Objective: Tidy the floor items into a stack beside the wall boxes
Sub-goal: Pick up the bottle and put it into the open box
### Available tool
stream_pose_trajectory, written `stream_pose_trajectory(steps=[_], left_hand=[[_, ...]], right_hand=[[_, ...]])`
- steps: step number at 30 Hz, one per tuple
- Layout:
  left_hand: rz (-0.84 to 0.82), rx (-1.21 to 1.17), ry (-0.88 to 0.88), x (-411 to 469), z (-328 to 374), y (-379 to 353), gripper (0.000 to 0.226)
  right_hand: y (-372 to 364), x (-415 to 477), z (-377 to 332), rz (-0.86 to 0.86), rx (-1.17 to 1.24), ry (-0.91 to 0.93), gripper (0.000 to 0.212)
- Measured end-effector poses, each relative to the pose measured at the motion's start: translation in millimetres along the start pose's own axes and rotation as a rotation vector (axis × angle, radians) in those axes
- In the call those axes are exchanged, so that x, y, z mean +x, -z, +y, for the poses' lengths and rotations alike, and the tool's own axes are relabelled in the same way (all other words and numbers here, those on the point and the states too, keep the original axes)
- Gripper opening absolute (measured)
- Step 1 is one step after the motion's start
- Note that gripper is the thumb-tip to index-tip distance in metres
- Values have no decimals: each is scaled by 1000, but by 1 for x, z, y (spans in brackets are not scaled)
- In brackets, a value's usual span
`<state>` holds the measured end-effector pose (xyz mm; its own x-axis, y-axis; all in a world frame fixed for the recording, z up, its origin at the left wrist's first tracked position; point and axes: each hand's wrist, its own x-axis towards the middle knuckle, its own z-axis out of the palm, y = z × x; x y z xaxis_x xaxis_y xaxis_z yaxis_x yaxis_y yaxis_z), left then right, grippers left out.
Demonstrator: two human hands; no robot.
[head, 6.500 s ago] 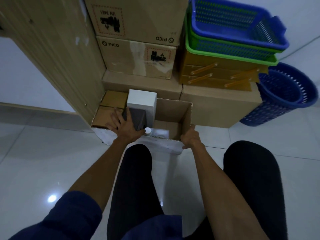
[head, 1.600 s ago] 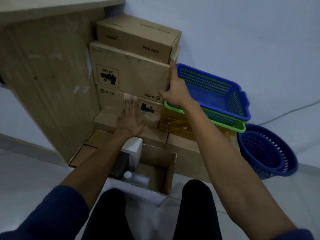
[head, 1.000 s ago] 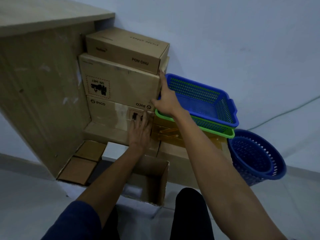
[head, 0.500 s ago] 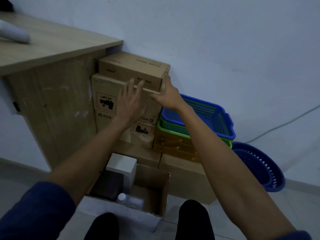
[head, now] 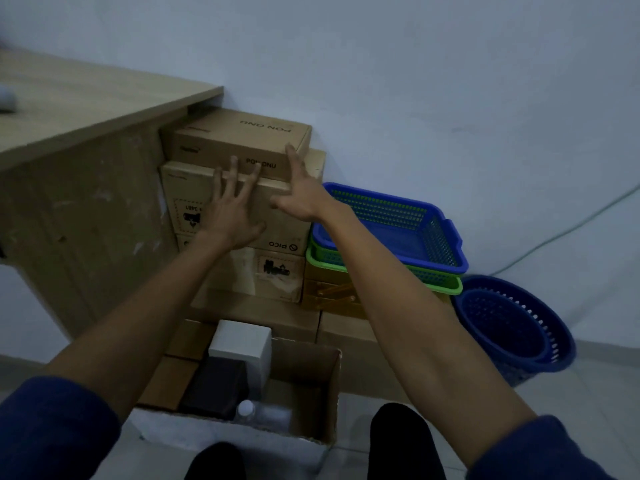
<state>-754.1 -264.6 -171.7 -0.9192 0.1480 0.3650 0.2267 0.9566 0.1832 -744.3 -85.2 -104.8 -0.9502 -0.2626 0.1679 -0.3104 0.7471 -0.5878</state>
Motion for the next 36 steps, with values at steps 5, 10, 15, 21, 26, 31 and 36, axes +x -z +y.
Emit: stream_pose_trajectory(steps=[5,10,15,21,26,31,36], left_hand=[[94,-243,225,-16,27,-9,120],[2,-389,203,-9,20,-4,119],[131,-434,328,-16,37,5,112],[382,-531,-351,-62,174,-38,73],[92,-381,-882,-117,329,-115,63],[-433,-211,-727,-144,402,-208,79],[-552,98,-746,-154,394,-275,99]], right_hand=[[-10,-16,21,203,-18,-63,110],[-14,-19,43,81,18,-46,94],[6,-61,65,200,119,62,101],[12,-177,143,834,184,94,63],[24,-285,249,1017,179,-173,41],[28,-373,345,913,-29,-394,36],[38,-400,403,626,-278,-528,52]])
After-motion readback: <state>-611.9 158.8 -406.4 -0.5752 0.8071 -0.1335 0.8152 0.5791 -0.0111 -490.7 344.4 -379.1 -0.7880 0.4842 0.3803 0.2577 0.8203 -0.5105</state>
